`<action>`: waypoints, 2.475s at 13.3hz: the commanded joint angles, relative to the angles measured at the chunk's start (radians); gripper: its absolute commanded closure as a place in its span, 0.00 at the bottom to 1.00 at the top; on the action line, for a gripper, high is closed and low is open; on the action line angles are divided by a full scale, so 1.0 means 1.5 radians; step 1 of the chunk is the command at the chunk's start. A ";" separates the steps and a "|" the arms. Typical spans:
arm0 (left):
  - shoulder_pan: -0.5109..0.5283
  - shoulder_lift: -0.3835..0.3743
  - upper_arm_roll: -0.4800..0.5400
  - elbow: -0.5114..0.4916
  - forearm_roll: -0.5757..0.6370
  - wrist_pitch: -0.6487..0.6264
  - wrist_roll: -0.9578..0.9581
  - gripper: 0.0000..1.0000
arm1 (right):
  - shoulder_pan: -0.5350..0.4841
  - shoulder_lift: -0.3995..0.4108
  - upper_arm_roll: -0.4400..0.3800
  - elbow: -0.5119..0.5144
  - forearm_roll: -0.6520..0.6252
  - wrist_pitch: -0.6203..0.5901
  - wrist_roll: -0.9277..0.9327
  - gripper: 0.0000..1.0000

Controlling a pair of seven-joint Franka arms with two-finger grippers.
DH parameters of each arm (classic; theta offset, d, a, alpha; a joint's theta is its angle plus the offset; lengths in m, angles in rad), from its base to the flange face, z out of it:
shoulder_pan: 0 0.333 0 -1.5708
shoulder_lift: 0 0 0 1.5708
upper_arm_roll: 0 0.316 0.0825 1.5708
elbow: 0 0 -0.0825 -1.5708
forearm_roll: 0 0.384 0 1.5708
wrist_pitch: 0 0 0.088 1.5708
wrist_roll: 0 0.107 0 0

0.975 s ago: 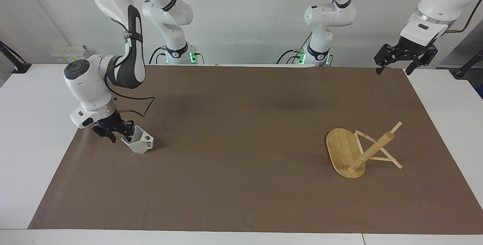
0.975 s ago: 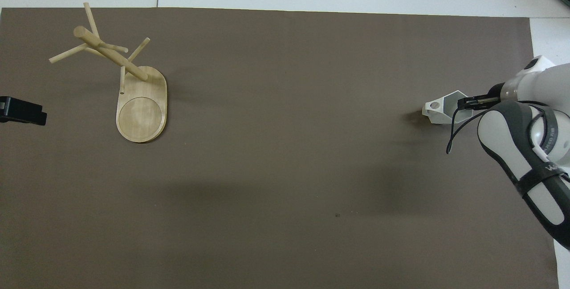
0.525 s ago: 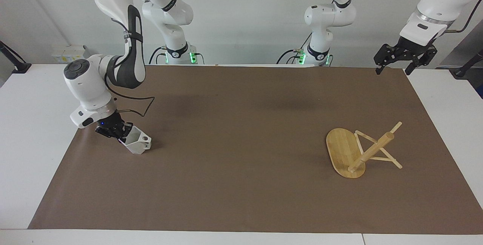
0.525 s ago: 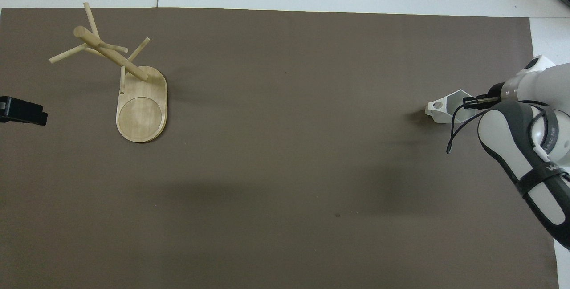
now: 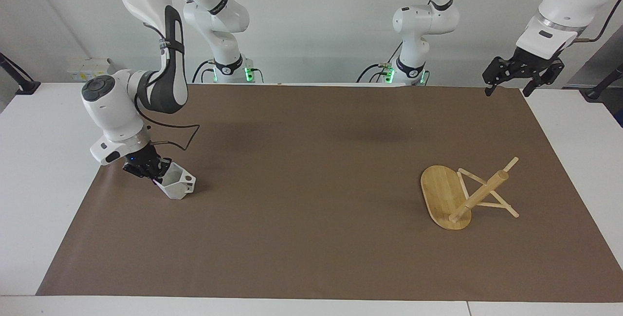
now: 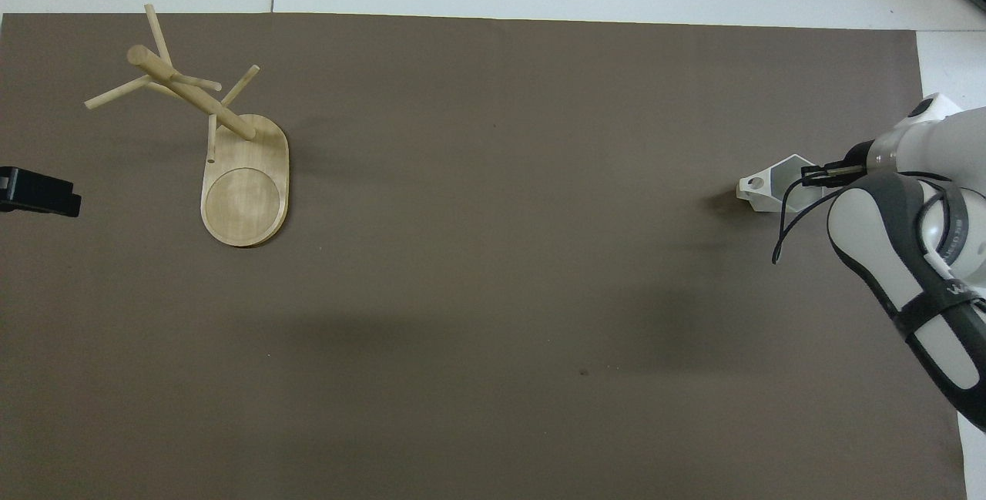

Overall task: Hang cup on rack
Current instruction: 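Lift the white cup and carry it toward the wooden rack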

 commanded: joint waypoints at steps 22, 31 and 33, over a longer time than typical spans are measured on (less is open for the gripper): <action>-0.008 -0.019 -0.002 -0.021 0.000 -0.001 0.010 0.00 | 0.150 -0.110 0.143 0.225 0.413 -0.211 0.268 1.00; -0.024 -0.027 -0.007 -0.038 -0.001 0.004 0.001 0.00 | 0.288 -0.001 0.144 0.236 0.541 0.001 0.264 1.00; -0.027 -0.031 -0.008 -0.050 -0.001 0.011 -0.005 0.00 | 0.314 0.005 0.146 0.252 0.602 0.029 0.268 1.00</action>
